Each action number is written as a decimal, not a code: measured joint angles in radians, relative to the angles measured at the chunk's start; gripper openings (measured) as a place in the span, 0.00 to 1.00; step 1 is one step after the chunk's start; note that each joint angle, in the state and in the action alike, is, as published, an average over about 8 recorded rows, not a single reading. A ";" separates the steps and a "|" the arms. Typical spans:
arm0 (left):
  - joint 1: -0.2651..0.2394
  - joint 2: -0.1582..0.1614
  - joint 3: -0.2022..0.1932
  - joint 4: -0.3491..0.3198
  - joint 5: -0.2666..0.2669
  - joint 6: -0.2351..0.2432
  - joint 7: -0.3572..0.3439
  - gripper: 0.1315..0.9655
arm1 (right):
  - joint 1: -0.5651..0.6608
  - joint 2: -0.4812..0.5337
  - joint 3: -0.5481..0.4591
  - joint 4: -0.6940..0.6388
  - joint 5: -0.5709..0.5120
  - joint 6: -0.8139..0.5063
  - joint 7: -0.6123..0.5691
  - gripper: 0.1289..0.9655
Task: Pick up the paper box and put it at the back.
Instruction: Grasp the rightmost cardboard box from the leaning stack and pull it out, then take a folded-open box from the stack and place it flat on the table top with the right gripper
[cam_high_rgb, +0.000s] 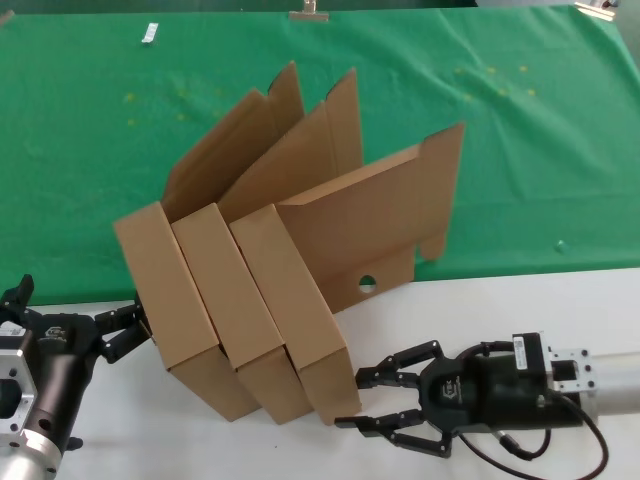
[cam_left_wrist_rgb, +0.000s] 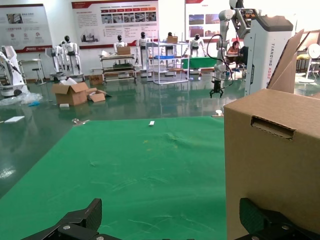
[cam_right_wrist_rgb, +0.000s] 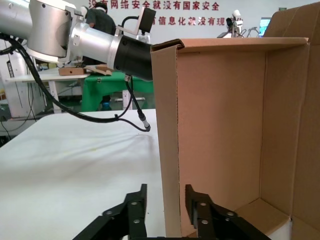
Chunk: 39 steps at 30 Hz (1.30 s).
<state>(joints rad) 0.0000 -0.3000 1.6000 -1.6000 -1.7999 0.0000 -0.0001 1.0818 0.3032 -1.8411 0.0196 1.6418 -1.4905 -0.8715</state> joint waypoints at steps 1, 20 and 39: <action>0.000 0.000 0.000 0.000 0.000 0.000 0.000 1.00 | 0.001 0.001 0.001 0.000 -0.002 -0.001 -0.002 0.34; 0.000 0.000 0.000 0.000 0.000 0.000 0.000 1.00 | -0.005 0.054 0.029 0.022 0.014 -0.066 -0.004 0.06; 0.000 0.000 0.000 0.000 0.000 0.000 0.000 1.00 | -0.041 0.180 -0.135 0.249 0.299 -0.062 0.117 0.03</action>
<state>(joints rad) 0.0000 -0.3000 1.6001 -1.6000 -1.7998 0.0000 -0.0002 1.0406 0.4828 -1.9759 0.2689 1.9409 -1.5524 -0.7541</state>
